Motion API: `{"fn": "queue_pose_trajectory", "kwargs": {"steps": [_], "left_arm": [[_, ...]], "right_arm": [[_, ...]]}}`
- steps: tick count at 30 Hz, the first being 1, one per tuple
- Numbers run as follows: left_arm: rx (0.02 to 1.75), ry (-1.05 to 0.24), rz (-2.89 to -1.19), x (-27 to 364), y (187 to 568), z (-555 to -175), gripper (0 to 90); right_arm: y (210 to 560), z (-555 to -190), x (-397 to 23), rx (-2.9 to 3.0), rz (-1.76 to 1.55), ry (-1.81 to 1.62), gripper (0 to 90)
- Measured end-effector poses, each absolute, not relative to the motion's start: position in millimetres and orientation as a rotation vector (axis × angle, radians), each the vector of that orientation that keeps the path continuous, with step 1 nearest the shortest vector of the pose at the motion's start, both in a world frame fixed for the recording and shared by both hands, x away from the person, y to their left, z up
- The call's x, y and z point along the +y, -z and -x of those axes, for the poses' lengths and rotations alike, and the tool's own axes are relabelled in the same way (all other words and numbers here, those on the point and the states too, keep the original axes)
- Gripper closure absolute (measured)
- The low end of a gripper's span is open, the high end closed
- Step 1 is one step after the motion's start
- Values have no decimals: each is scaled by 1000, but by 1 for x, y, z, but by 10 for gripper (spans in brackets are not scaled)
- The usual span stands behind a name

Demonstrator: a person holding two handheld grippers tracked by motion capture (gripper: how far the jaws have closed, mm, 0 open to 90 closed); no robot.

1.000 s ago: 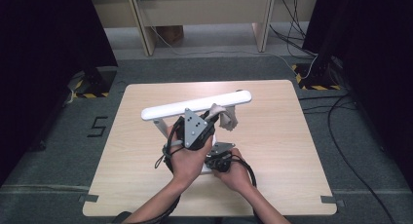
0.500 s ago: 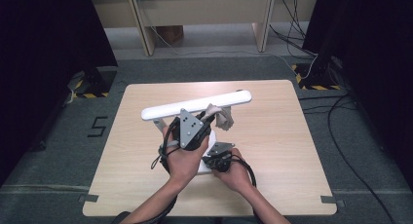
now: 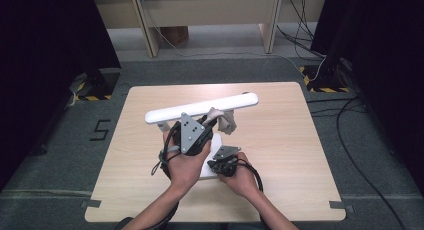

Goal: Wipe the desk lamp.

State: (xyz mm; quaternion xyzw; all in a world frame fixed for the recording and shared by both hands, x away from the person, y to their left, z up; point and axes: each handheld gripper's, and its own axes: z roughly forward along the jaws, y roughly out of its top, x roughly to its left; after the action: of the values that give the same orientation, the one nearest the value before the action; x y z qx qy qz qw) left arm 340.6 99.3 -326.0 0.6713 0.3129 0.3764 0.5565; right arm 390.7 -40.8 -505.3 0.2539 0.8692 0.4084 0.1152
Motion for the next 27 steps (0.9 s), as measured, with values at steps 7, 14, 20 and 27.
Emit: {"fn": "queue_pose_trajectory", "kwargs": {"steps": [7, 14, 20, 27], "left_arm": [[742, -892, -1584, 103, 326, -339, 807], [746, -894, -1584, 106, 326, -338, 807], [748, -895, -1582, 110, 327, -337, 806], [754, -902, -1580, 115, 327, -335, 806]], "right_arm": [[505, -391, -40, 2547, -740, -1193, 900], [505, -391, -40, 2549, -740, -1190, 900], [505, -391, -39, 2548, -733, -1190, 900], [505, -391, -39, 2547, -734, -1191, 900]]}}
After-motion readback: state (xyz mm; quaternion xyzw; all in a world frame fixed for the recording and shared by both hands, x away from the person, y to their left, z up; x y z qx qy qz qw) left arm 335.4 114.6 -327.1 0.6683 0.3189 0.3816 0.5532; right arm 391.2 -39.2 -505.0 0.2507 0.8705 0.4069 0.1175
